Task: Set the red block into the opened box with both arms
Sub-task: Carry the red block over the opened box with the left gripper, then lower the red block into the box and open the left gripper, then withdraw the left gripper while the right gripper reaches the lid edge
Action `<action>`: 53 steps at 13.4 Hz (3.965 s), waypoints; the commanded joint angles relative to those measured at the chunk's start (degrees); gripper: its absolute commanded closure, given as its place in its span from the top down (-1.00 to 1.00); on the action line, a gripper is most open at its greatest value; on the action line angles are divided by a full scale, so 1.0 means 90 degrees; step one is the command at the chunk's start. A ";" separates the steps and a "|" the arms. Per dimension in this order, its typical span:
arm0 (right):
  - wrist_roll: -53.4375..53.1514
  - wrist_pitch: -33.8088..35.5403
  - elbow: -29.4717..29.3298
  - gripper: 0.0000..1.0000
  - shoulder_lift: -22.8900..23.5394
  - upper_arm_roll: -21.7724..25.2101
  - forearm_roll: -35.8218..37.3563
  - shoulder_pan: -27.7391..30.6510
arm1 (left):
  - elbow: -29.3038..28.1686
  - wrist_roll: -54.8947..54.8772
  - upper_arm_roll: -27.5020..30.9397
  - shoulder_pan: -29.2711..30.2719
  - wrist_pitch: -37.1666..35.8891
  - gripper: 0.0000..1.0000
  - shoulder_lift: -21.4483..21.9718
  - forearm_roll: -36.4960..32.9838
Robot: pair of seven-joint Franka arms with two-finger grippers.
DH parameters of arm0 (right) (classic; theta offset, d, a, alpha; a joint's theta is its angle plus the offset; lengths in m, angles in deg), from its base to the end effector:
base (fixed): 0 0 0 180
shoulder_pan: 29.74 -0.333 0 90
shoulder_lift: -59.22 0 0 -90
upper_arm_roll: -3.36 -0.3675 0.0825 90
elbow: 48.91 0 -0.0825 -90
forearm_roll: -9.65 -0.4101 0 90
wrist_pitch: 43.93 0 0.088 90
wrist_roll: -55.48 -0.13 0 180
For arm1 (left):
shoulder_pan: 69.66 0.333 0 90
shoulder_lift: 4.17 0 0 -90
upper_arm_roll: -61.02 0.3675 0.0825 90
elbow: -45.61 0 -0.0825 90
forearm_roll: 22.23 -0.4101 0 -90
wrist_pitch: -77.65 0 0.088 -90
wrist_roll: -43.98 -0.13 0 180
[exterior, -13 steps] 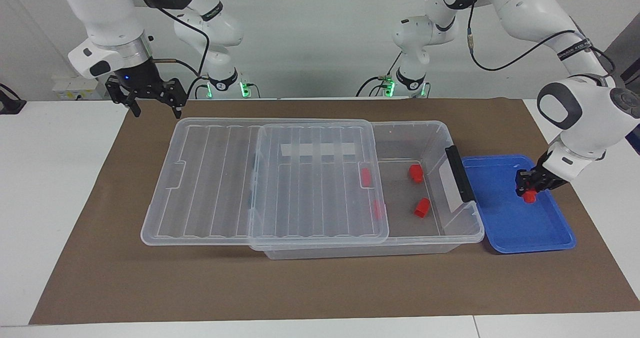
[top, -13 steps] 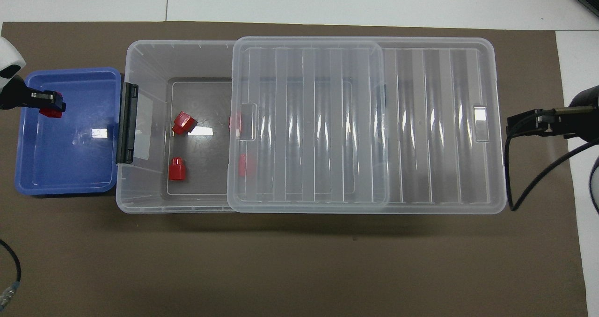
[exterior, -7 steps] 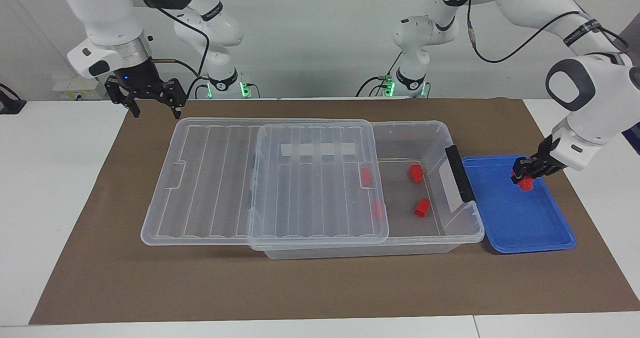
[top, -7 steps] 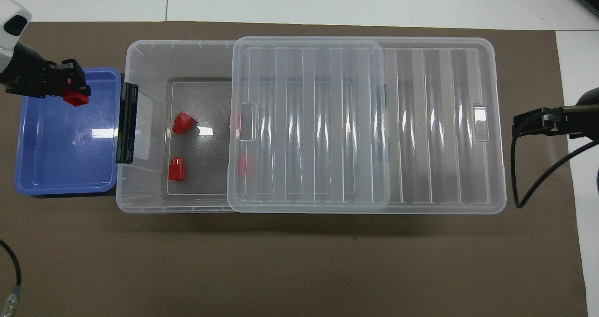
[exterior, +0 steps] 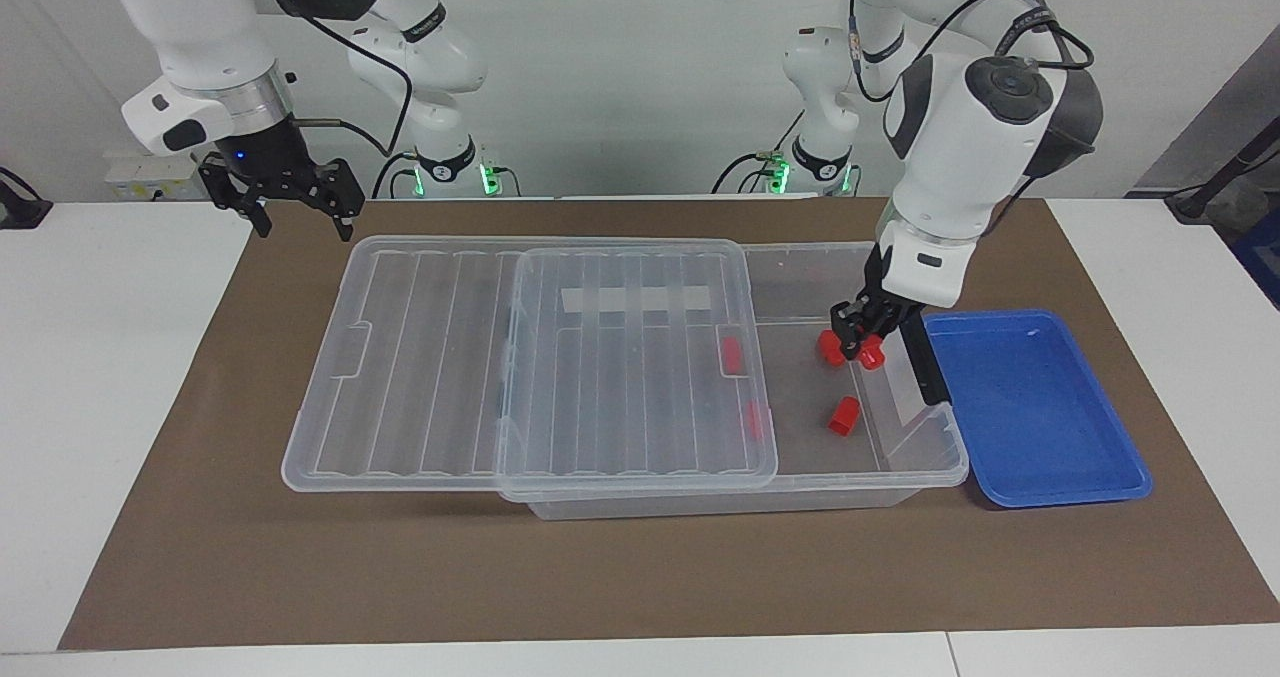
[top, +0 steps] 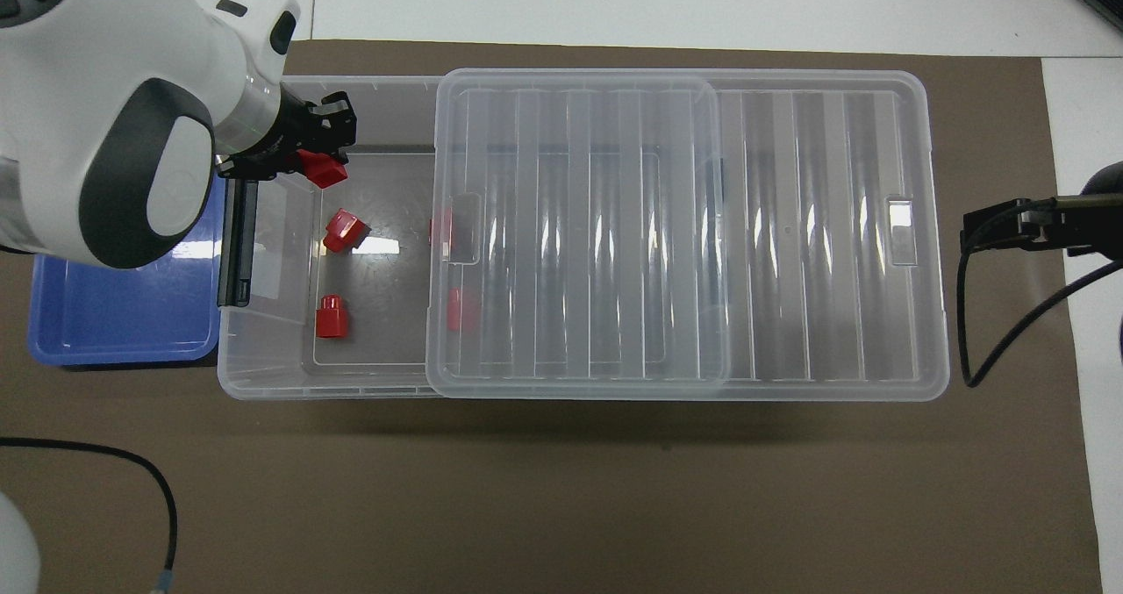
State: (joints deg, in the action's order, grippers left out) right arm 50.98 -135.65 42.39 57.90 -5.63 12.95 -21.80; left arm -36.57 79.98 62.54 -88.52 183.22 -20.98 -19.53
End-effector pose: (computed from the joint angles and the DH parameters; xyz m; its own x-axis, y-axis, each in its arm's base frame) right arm 0.5761 0.0044 0.6578 0.9977 -0.0582 0.0347 -0.0602 -0.9965 0.0586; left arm 0.6713 -0.2173 0.5594 0.9412 0.3304 0.0698 0.3231 -0.9412 0.0987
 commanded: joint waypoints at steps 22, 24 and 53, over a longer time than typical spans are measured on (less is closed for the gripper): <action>-0.0165 0.0085 0.0334 1.00 -0.0146 0.1233 -0.0416 -0.0912 | -0.4668 0.1078 0.0115 -0.0610 0.4500 -1.00 0.0364 -0.1159; -0.0174 0.0075 0.0353 1.00 -0.0146 0.1233 -0.0416 -0.0912 | -0.4668 0.1079 0.0115 -0.0600 0.4510 -0.62 0.0354 -0.1169; -0.0155 -0.3041 0.1808 -1.00 0.0743 0.1155 -0.0591 -0.0862 | -0.1543 -0.5982 0.0183 0.2955 -0.0256 1.00 0.1486 -0.0554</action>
State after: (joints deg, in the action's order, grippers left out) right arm 50.90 -163.95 58.22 65.27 5.13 8.84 -28.22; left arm -49.23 29.13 64.99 -62.00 181.09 -8.78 -25.22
